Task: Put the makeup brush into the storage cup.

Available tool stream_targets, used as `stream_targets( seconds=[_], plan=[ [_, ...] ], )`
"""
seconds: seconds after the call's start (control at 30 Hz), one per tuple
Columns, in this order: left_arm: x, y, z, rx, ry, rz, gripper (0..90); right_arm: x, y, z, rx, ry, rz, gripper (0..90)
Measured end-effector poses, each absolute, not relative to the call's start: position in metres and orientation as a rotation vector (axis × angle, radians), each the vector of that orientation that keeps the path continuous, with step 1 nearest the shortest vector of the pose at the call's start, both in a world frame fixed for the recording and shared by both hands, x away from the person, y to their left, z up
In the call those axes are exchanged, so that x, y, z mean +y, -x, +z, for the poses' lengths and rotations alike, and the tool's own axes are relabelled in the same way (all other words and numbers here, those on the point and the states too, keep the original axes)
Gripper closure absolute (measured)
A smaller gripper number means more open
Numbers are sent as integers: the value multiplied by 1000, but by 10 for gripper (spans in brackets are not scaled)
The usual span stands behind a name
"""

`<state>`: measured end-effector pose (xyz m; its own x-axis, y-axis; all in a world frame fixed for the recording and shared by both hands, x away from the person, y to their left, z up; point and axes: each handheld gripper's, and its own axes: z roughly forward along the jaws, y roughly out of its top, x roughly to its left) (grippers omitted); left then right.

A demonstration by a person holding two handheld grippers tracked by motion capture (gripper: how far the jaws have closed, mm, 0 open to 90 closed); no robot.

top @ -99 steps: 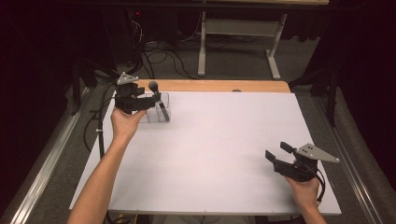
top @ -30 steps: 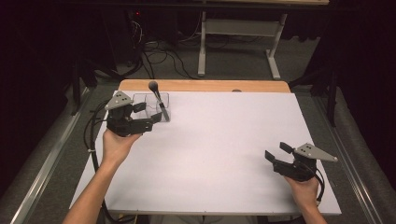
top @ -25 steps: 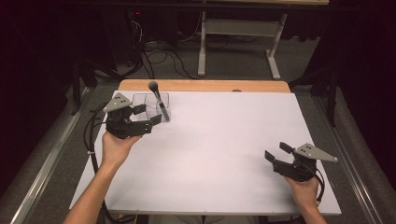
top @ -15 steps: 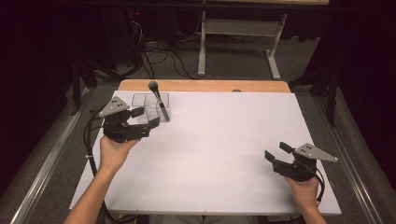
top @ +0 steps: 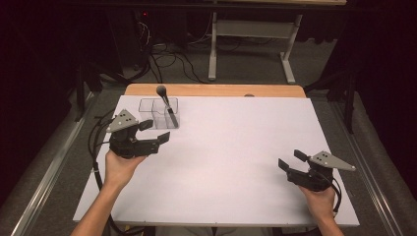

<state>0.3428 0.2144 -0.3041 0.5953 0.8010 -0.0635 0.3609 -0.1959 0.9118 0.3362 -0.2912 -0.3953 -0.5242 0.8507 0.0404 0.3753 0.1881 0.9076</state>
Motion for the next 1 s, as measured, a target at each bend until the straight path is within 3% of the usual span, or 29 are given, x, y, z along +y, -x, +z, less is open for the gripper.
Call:
stream_targets(
  seconds=[1.0],
  plan=[
    [210, -339, -338, 988, -1734, 513, 288, -291, -336, -395, 1983, -1145, 1300, 304]
  ],
)
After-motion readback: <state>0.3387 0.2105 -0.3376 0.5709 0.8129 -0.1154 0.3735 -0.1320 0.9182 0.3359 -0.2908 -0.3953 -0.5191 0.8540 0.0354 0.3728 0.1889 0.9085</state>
